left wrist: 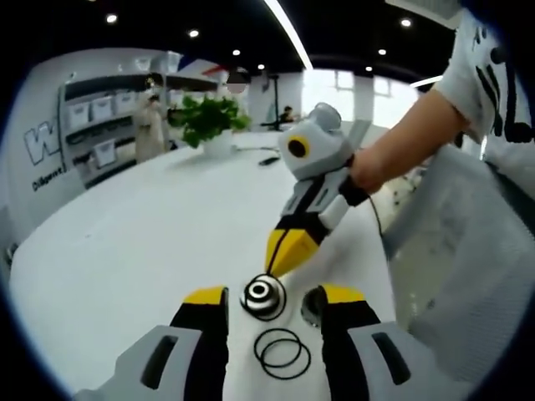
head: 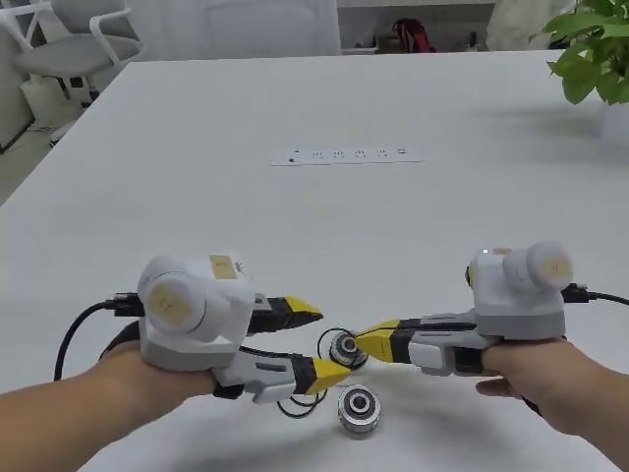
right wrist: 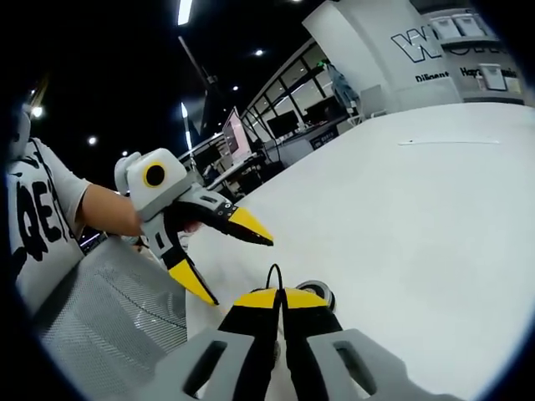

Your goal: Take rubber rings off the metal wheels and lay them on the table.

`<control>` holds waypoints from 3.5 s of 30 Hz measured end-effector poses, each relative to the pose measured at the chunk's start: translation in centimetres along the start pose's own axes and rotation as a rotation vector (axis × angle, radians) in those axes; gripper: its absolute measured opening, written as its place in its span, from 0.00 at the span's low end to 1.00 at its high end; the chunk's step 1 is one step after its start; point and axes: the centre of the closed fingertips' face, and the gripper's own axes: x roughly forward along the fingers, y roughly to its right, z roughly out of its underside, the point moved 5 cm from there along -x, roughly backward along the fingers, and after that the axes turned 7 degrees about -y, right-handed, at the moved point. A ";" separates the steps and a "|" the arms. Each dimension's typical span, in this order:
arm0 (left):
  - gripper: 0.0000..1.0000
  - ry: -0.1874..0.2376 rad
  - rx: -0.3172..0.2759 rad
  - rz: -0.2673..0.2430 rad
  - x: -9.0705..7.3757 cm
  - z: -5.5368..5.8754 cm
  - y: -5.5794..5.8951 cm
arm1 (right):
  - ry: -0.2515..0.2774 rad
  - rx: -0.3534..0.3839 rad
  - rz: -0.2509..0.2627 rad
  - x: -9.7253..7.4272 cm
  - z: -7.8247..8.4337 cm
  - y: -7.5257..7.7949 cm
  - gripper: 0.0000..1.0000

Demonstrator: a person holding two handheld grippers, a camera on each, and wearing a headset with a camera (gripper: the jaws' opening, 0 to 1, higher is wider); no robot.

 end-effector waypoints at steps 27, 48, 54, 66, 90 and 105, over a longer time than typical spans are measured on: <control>0.62 0.033 -0.032 -0.023 -4.6 1.7 0.5 | -0.019 -0.035 -0.080 1.4 -0.5 -2.9 0.00; 0.63 0.017 -0.075 -0.050 -6.0 3.5 0.3 | -0.127 -0.073 -0.076 3.9 1.0 -2.9 0.00; 0.62 0.014 -0.083 -0.053 -6.1 3.7 0.4 | -0.166 -0.106 -0.052 4.3 1.6 -2.9 0.00; 0.62 0.000 -0.084 -0.055 -6.1 4.0 0.3 | -0.192 -0.161 -0.014 4.2 1.9 -2.4 0.02; 0.61 -0.005 -0.074 -0.043 -5.4 3.3 0.0 | -0.105 -0.148 0.013 1.5 -0.1 -1.7 0.12; 0.58 0.010 -0.068 -0.047 -3.5 1.8 -1.7 | -0.087 -0.141 0.092 -0.7 -0.1 0.8 0.14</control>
